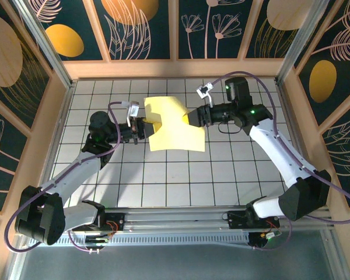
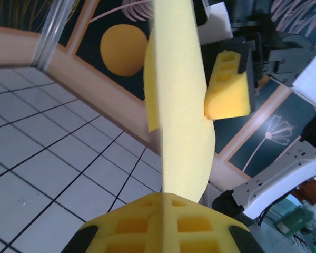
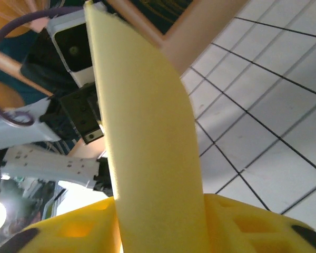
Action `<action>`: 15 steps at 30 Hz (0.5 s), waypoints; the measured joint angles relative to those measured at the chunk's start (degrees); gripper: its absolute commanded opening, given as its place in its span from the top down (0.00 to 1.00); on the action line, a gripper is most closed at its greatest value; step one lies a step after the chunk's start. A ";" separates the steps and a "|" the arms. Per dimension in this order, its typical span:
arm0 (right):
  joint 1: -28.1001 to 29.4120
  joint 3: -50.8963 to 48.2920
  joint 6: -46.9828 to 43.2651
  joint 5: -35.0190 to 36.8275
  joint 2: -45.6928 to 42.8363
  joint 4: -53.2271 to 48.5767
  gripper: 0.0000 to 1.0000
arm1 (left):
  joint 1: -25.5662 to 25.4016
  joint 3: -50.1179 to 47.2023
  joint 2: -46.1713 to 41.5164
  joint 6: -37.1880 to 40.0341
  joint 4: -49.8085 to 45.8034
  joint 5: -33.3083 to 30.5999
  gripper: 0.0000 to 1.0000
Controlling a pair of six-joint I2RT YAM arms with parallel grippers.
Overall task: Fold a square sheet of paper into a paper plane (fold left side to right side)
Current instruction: Place a square sheet of paper at the center of the table.
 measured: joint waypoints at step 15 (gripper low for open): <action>-9.07 -19.30 9.14 22.88 -0.79 9.44 0.36 | 0.00 -2.14 20.02 0.59 -18.05 -11.32 1.00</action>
